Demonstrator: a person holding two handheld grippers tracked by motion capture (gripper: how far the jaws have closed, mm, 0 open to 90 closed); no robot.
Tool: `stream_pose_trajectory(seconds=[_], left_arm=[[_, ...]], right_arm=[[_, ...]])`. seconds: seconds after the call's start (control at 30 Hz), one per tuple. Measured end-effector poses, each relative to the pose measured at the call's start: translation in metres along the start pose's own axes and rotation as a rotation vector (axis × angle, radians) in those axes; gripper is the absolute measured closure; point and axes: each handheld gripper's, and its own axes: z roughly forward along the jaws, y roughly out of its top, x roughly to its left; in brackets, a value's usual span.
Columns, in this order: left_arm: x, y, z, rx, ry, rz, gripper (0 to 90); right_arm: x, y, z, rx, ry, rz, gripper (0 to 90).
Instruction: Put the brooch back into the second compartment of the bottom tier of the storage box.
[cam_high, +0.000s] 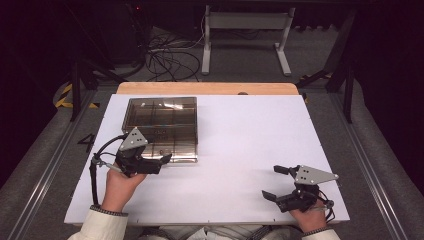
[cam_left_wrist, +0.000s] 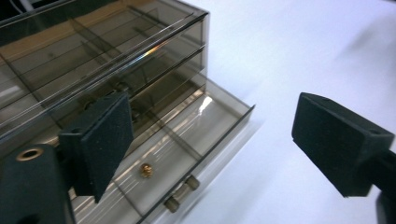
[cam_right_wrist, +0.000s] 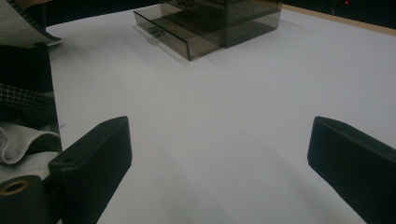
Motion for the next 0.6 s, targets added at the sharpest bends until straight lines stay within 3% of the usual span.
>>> stream_pose_trajectory(seconds=[0.13, 0.23, 0.4, 0.5, 0.6], left_arm=[[-0.005, -0.004, -0.007, -0.043, -0.014, -0.001, 8.1], [-0.01, -0.007, -0.012, -0.077, -0.012, 0.022, 6.6], [-0.02, -0.015, -0.017, -0.122, -0.042, 0.04, 4.3], [-0.023, -0.02, -0.018, -0.125, -0.031, 0.02, 2.9], [-0.026, -0.026, -0.018, -0.11, -0.023, 0.029, 1.1]], right_arm=[[0.0, 0.0, 0.0, 0.0, 0.0, -0.001, 7.0], [0.0, 0.0, 0.0, 0.0, 0.001, -0.002, 7.0], [0.0, 0.0, 0.0, 0.001, 0.001, -0.003, 6.9], [0.001, 0.0, 0.001, 0.002, 0.001, -0.004, 6.8], [0.001, 0.0, 0.0, 0.0, 0.002, -0.003, 6.8]])
